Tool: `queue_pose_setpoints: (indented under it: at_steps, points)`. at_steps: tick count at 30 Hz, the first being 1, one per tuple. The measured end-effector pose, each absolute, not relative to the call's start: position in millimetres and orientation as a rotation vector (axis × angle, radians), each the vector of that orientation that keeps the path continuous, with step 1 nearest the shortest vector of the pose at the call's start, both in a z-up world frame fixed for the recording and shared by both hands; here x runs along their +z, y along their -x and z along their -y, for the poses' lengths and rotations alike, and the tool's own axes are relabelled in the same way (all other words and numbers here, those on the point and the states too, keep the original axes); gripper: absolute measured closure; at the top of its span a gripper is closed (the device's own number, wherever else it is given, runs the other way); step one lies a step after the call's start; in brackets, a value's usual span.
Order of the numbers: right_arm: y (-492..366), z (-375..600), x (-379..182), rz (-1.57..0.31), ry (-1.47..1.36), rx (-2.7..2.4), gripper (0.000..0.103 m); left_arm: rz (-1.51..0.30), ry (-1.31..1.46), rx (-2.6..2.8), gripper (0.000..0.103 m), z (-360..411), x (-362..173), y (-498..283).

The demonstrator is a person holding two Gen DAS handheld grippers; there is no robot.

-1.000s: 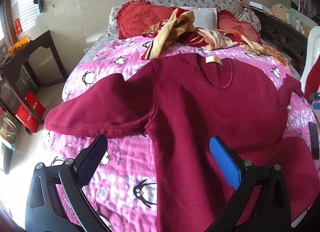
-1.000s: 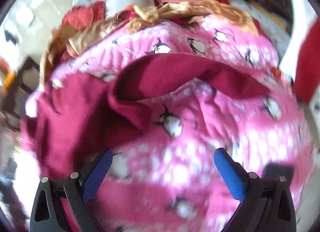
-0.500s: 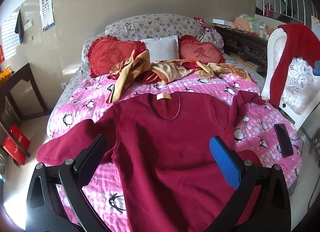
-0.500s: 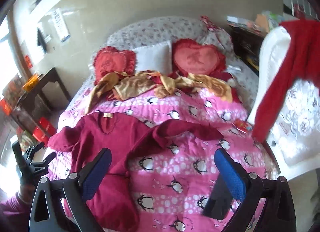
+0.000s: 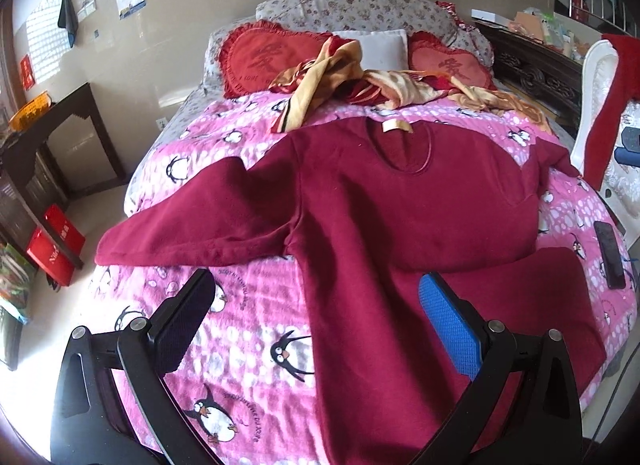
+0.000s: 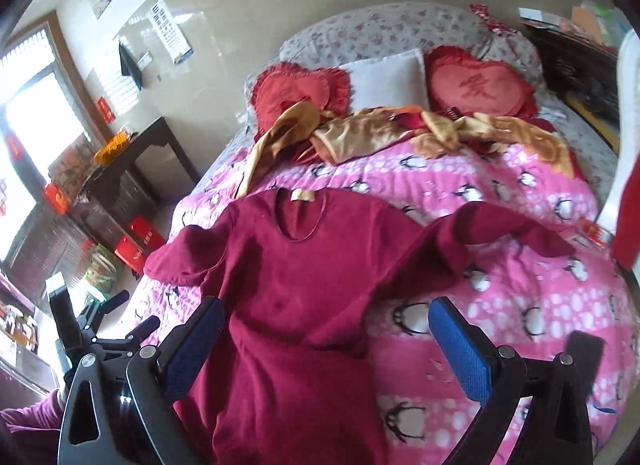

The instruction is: Fold small clothes

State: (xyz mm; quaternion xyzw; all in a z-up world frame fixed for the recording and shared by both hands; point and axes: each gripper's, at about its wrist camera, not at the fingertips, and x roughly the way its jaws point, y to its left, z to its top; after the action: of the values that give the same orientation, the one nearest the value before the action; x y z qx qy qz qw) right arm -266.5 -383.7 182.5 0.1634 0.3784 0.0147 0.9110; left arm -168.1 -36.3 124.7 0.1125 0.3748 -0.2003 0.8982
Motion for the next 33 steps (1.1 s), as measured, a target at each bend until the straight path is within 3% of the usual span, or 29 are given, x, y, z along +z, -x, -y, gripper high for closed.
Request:
queue_pose_setpoints:
  at_steps: [9, 19, 33]
  points:
    - [191.4, 323.5, 127.1, -0.836, -0.411, 0.060, 0.001, -0.852, -0.187, -0.356, 0.001, 16.3, 99.1, 131.9]
    - [133.2, 269.4, 107.4, -0.880, -0.308, 0.057, 0.002, -0.880, -0.129, -0.277, 0.001, -10.6, 86.1, 90.7]
    - [97.5, 264.3, 70.0, -0.923, -0.268, -0.062, 0.006, -0.916, -0.077, -0.209, 0.001, -44.7, 73.6, 55.6]
